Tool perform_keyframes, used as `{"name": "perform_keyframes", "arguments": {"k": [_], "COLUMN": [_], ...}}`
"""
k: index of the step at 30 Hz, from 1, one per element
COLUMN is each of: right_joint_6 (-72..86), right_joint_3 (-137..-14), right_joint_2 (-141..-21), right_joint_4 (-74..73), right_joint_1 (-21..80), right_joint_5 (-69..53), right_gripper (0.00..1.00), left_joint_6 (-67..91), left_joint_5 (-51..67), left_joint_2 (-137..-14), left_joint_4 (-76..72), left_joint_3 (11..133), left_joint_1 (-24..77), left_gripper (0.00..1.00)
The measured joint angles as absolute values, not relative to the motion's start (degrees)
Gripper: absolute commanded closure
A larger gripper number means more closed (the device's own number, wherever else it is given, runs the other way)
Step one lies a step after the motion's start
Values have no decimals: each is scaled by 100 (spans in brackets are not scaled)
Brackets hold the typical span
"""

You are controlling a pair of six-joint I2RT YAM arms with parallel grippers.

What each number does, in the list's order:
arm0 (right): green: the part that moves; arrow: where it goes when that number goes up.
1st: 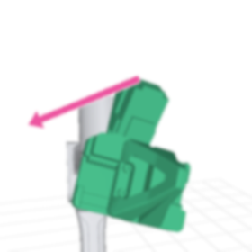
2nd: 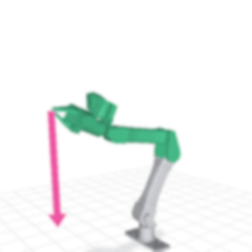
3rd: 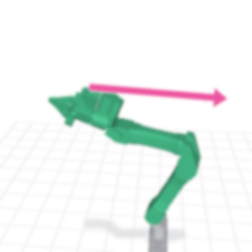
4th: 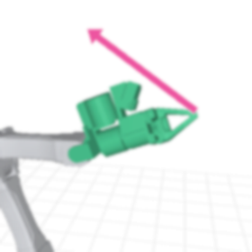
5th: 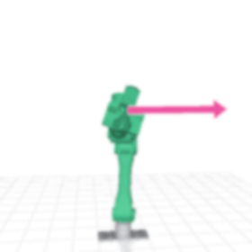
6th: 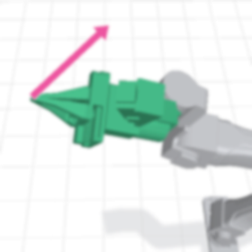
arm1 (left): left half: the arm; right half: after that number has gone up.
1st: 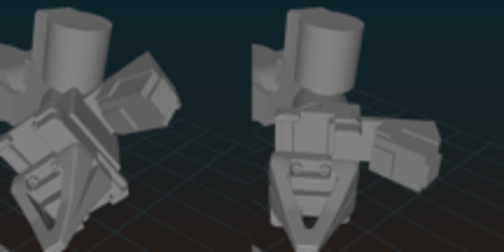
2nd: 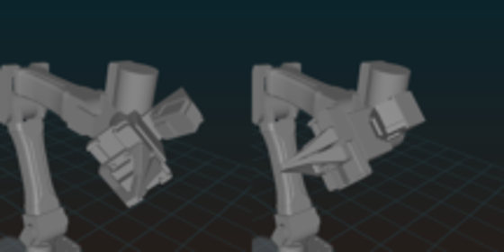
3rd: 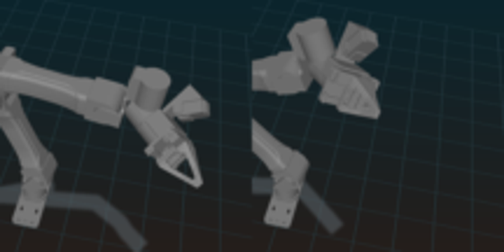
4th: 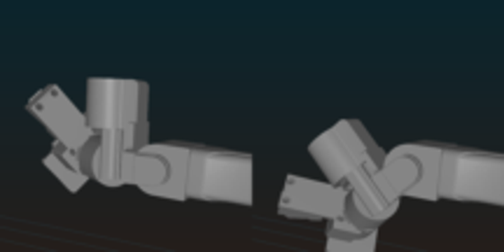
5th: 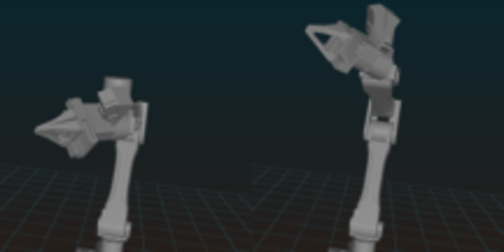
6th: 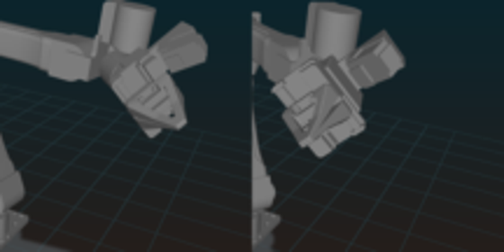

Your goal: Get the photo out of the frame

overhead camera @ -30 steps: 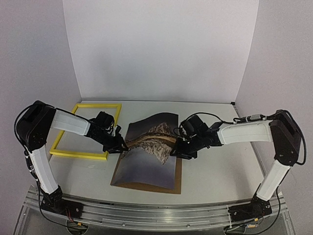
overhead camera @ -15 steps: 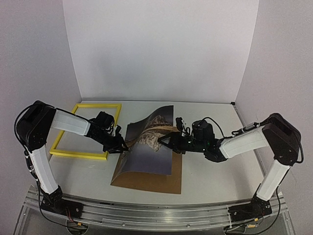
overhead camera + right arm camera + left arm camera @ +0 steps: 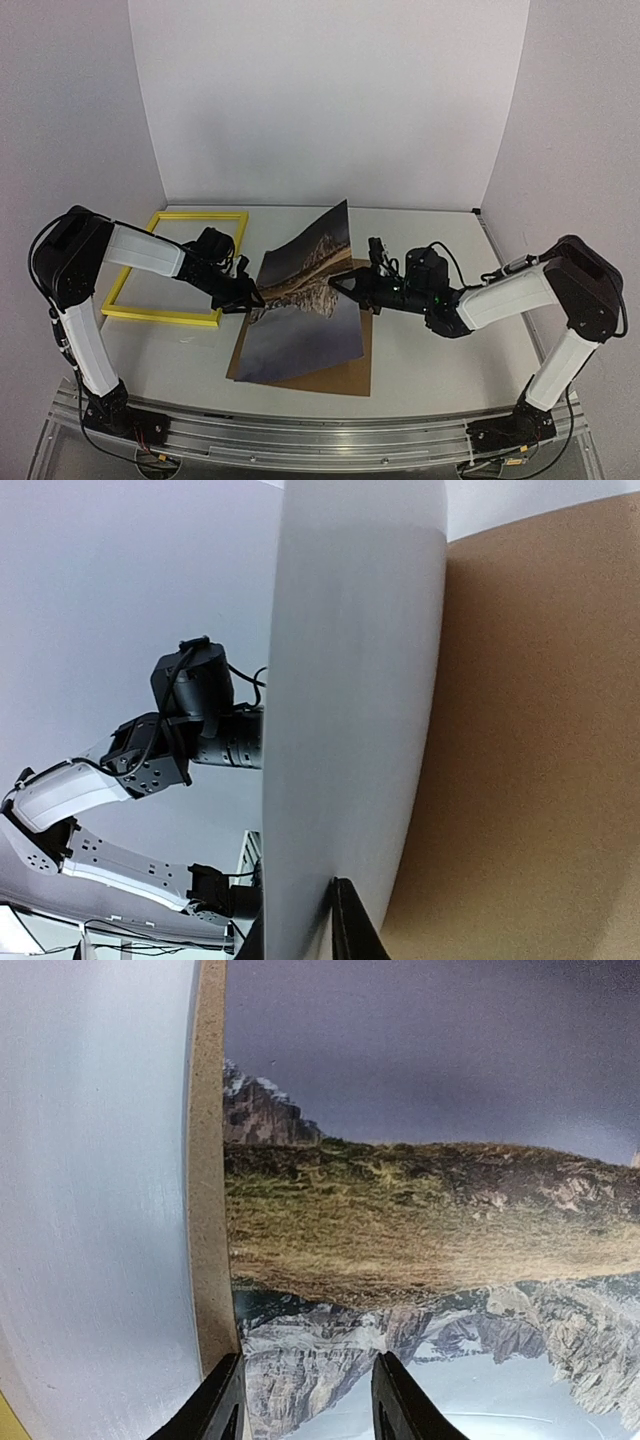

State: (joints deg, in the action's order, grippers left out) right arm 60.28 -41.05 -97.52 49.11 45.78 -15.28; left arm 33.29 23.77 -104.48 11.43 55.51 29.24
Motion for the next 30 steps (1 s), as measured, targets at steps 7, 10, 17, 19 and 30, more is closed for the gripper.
{"name": "perform_keyframes", "arguments": {"k": [7,10,17,19,30], "right_joint_6": [6202,6054,4938,4523,3032], "right_joint_3": [-3915,-3934,-4616,-5003,-6241], "right_joint_2": [-9261,-8785,-7541,-7263,-7111], "right_joint_4": [3745,2797,301,-303,-2366], "right_joint_1": [4578,4578,4554,4494,2115], "right_joint_5": [-1129,-755,146,319,-794], "right_gripper": [100,100,100,100,100], "left_joint_6": [3321,3316,3358,3354,3274], "left_joint_5": [2206,2019,1532,1424,1084], "left_joint_2": [-10304,-10171,-9559,-9248,-8589], "left_joint_4": [1214,1337,1710,1750,1823], "left_joint_3": [5550,5548,5544,5544,5546], "left_joint_1": [2969,2969,2963,2963,2963], "left_gripper": [20,1,0,0,0]}}
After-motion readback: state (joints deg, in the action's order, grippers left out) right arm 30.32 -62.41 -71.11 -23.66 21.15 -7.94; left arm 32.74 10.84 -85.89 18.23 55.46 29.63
